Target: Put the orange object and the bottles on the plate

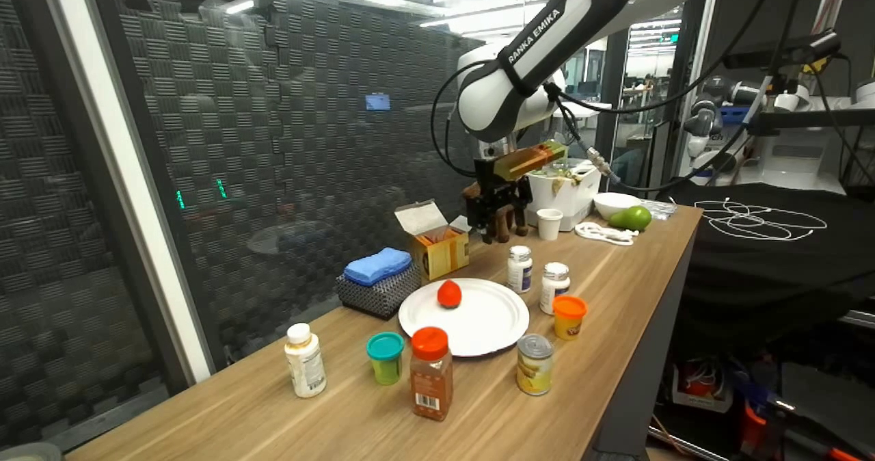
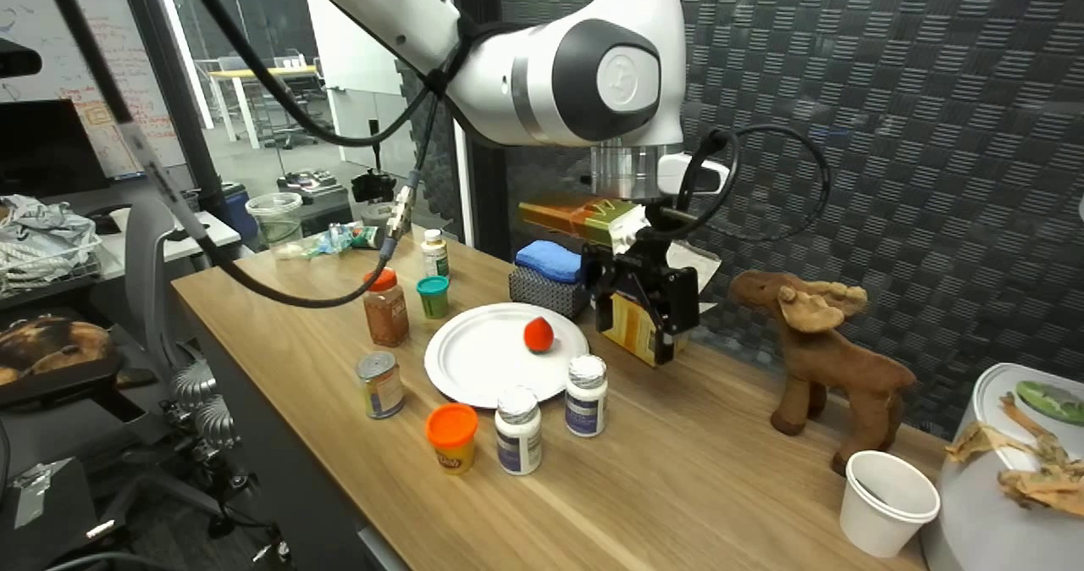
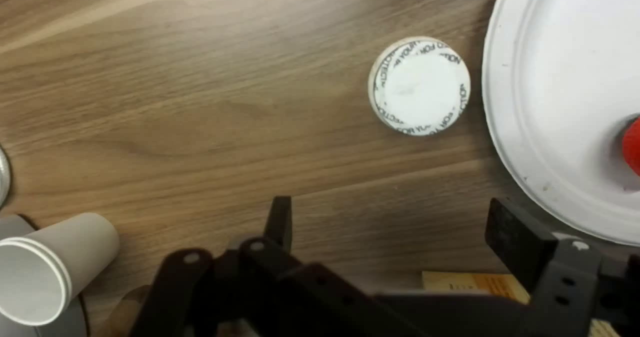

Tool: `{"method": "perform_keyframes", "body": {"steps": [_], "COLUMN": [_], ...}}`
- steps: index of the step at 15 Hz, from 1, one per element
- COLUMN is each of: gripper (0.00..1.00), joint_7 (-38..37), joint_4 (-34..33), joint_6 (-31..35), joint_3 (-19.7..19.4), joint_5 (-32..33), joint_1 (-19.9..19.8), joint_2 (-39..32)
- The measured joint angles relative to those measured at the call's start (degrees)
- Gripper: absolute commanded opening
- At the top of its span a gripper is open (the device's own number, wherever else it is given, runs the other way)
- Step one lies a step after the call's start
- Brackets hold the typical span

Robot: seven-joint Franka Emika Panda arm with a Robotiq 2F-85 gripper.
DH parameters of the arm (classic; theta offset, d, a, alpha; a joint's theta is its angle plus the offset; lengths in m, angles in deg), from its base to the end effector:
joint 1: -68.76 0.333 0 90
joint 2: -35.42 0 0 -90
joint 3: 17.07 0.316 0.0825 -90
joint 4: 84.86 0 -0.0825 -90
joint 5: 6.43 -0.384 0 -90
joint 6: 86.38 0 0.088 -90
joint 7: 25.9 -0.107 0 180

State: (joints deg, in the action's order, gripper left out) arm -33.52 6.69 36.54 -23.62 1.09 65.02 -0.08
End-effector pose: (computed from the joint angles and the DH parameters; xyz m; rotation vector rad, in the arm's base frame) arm 0.6772 -0.1183 0.2667 2.9490 -0.3234 -0.1095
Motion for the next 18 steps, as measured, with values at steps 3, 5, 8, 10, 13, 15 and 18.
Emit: {"method": "perform_keyframes", "body": {"steps": [3,5,8,10,13,15,18], "gripper": [1.00,1.00,1.00,1.00,0.66,0.49,0.27], "joint_7": [0.6,1.1,2.9,4.1,5.4,5.9,6.1], "joint_4": [1.4,2.3,3.6,4.2,4.8,5.0,5.3], "joint_6": [0.1,0.2,0.2,0.2,0.2,0.1,0.2], "joint_3": [0.0,0.0,0.2,0.4,0.7,1.0,1.4], "joint_5": [0.0,0.0,-0.2,-0.4,-0.8,-1.1,-1.1], "joint_1": [-0.3,-0.4,-0.6,-0.7,-0.8,-0.8,-0.8], "joint_2": [0.0,0.2,0.6,0.6,0.6,0.6,0.8]}}
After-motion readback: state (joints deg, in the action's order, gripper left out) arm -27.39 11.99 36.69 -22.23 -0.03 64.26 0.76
